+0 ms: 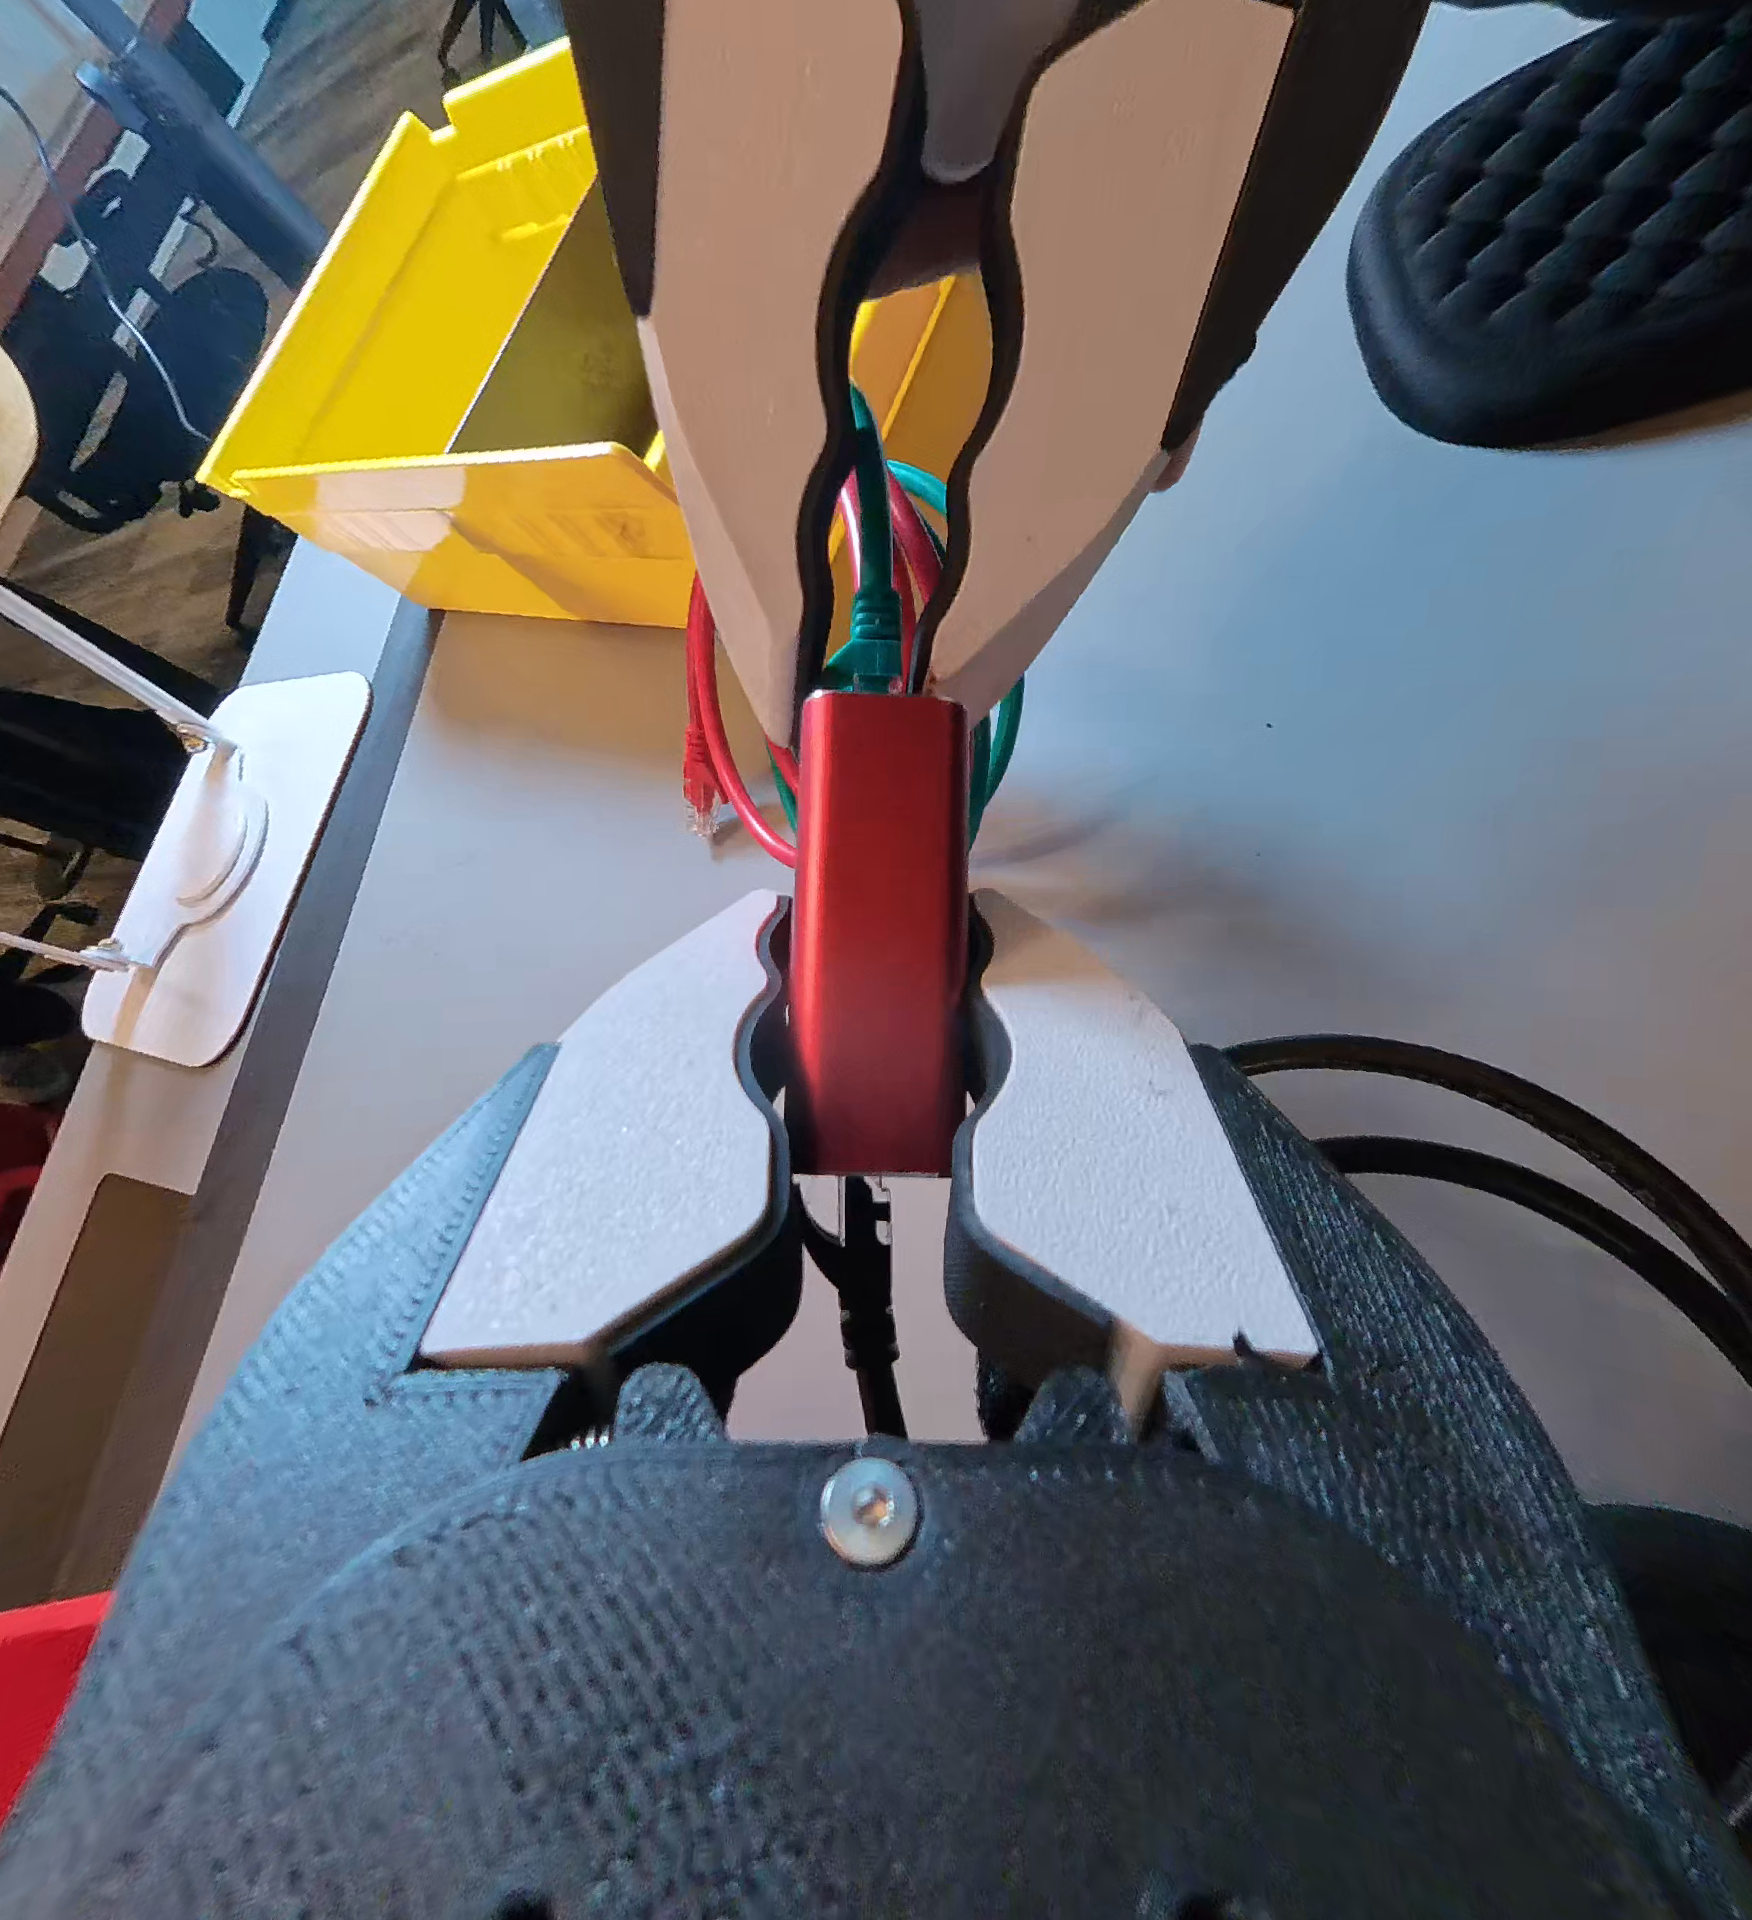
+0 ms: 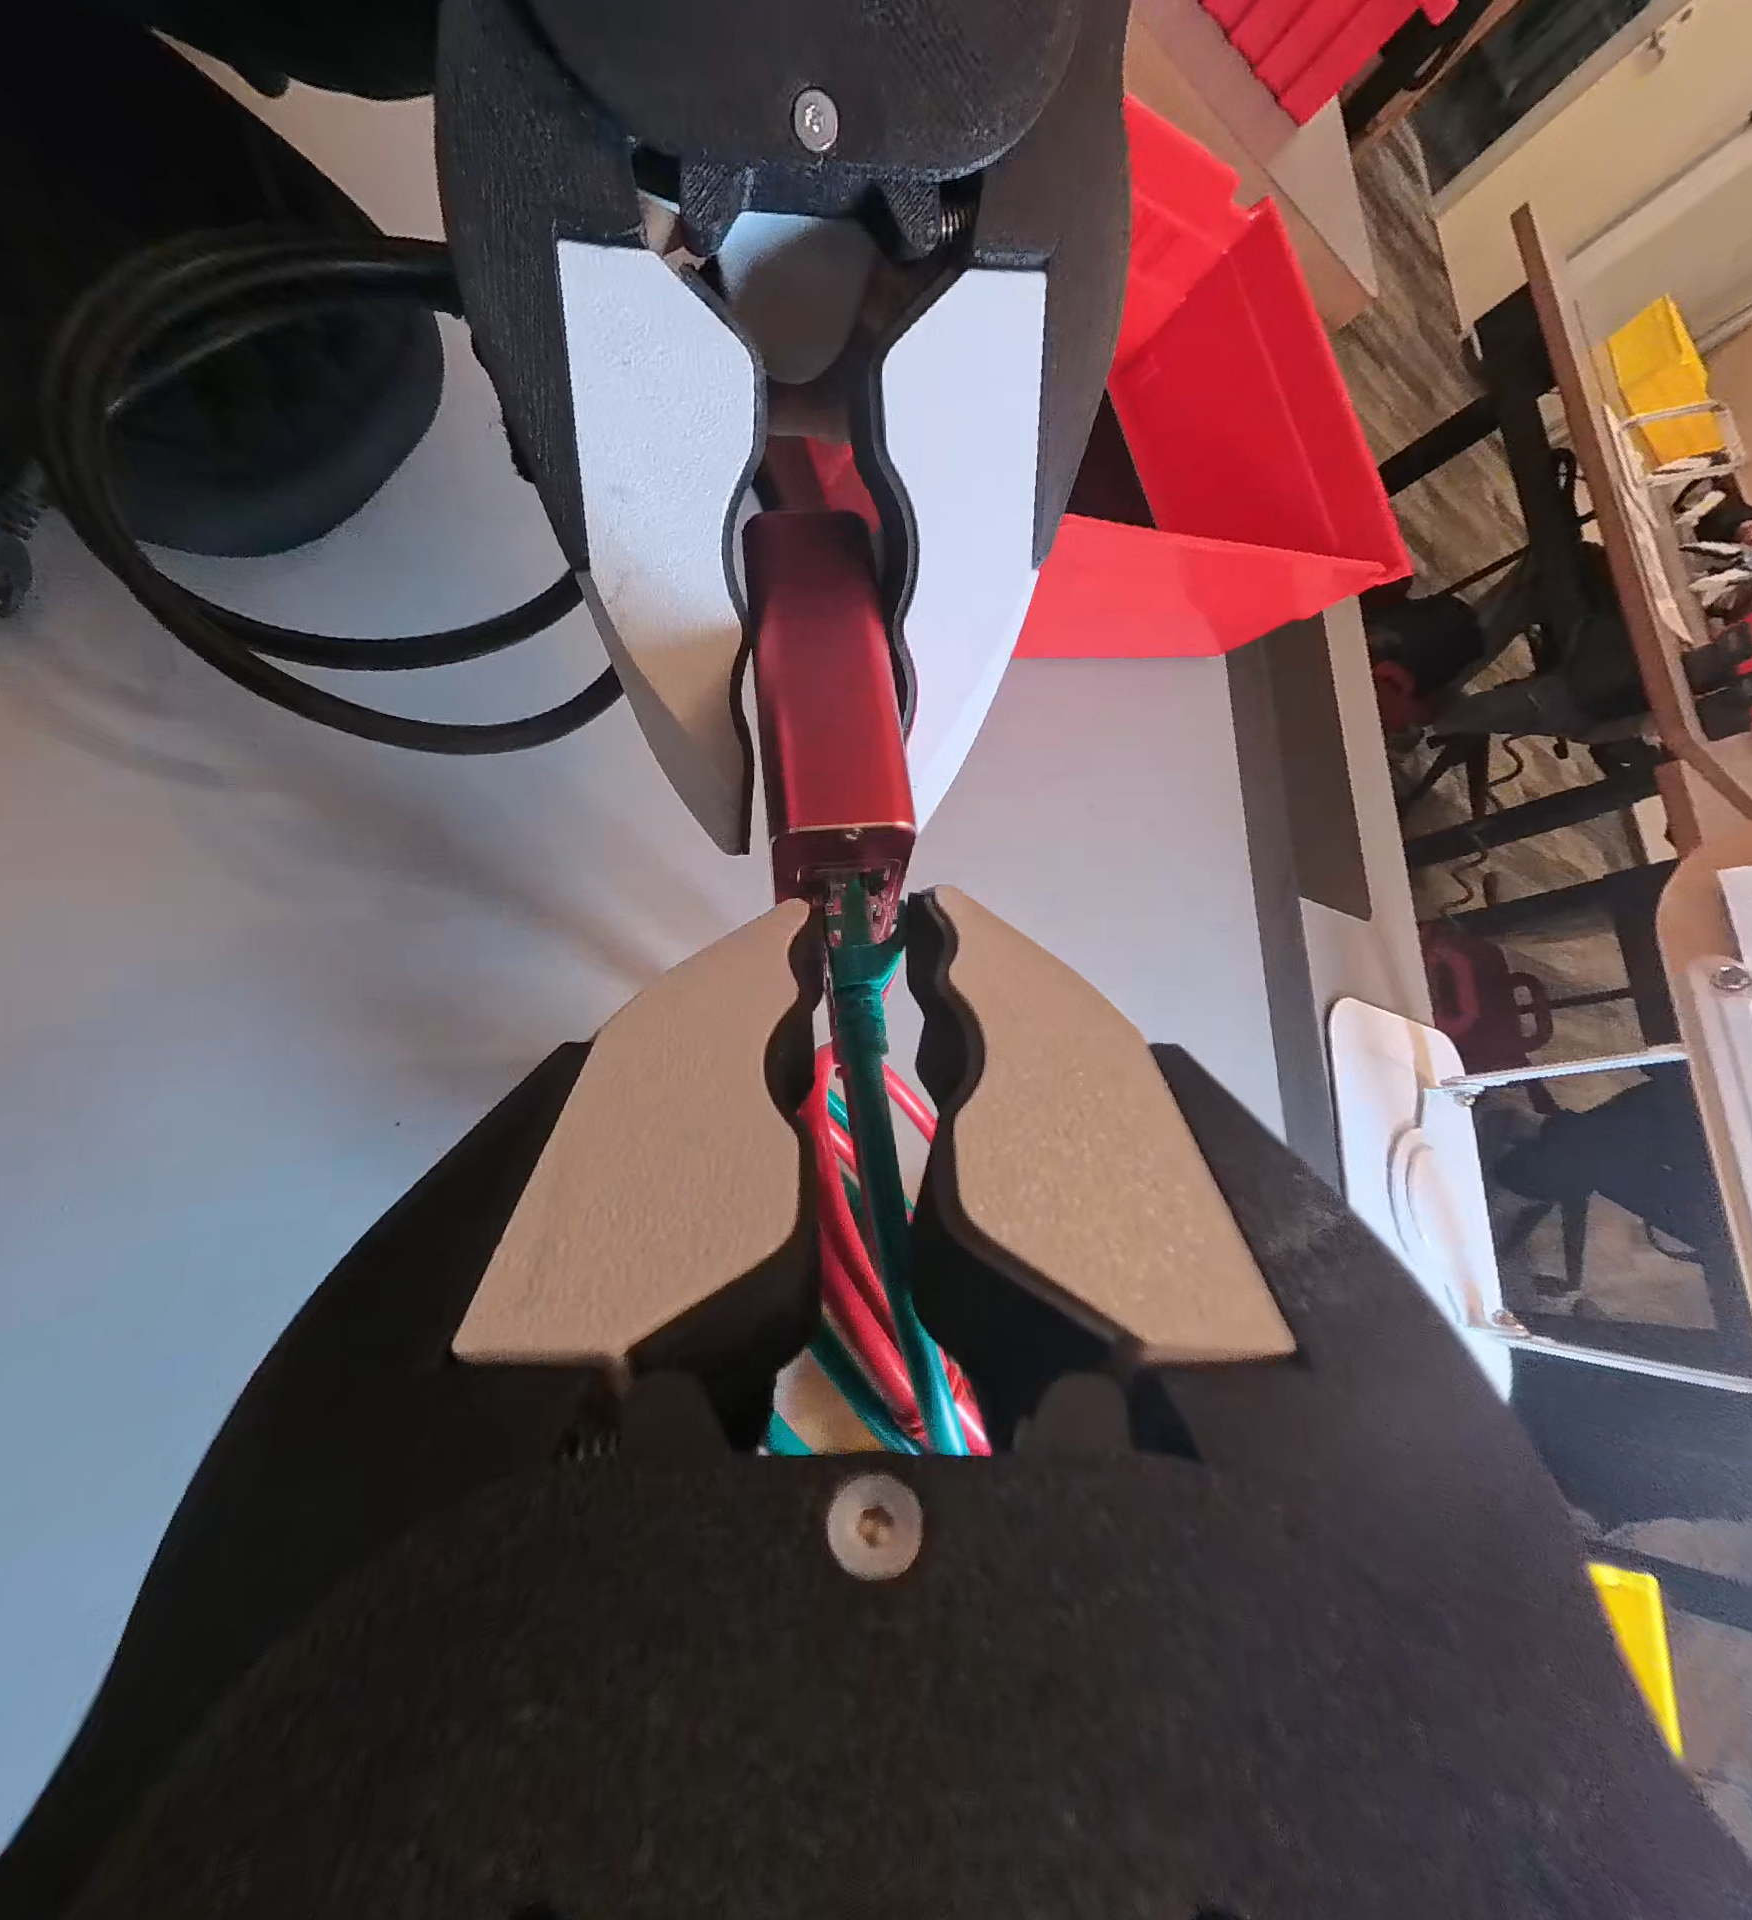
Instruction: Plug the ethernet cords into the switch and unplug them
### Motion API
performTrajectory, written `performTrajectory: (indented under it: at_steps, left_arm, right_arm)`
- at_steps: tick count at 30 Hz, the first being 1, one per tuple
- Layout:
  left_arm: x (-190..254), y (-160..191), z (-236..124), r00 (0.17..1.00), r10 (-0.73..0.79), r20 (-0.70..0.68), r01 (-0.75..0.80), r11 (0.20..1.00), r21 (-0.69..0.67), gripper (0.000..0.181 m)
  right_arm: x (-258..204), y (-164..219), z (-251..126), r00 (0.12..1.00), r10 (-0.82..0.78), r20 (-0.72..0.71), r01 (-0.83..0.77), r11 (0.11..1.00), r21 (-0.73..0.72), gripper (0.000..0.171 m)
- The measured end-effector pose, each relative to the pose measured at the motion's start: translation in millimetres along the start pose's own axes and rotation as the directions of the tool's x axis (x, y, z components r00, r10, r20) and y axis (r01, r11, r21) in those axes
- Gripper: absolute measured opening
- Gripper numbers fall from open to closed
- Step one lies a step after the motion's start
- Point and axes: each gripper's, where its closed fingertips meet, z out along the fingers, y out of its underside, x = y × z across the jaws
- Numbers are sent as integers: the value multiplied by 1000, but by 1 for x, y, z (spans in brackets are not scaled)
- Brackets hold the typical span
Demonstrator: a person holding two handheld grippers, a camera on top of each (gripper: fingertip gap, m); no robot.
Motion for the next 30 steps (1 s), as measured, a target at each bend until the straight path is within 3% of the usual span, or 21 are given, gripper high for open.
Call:
performTrajectory:
  at_steps: [7, 14, 16, 18, 19, 20, 21, 23, 30]
  left_arm:
    - [-1, 1, -3, 1000, -16, -11, 16, 1000, -4, 30]
    - [12, 4, 0, 994, 2, -112, -4, 1000, -12, 30]
    - [13, 6, -1, 993, 12, -117, -15, 999, -29, 31]
    - [-26, 24, -8, 997, -46, 68, 51, 996, -74, 30]
    - [-39, 33, -16, 991, -107, 79, 113, 991, -65, 30]
    - [-42, 39, -24, 989, -137, 63, 140, 989, -55, 30]
    - [-43, 41, -30, 989, -127, 73, 131, 990, -50, 30]
    - [-42, 39, -35, 986, -138, 94, 140, 990, -23, 29]
    - [-50, 36, -37, 963, -229, 140, 222, 973, 65, 29]
  right_arm:
    - [-3, -2, 0, 999, 15, 35, -15, 1000, 24, 13]
    - [-19, 0, -2, 986, 32, 161, -41, 998, 53, 13]
    - [-24, 1, -7, 976, 40, 213, -54, 997, 59, 12]
    - [-65, -15, -24, 890, 41, 453, -118, 983, 144, 13]
    - [-76, -11, -21, 903, -1, 430, -53, 992, 113, 13]
    - [-69, -4, -15, 950, -74, 304, 56, 996, 68, 13]
    - [-61, -7, -22, 965, -85, 249, 68, 995, 78, 13]
    - [-41, -22, -48, 968, 19, 249, -55, 989, 137, 13]
    - [54, -23, -114, 990, 111, -83, -97, 983, 156, 14]
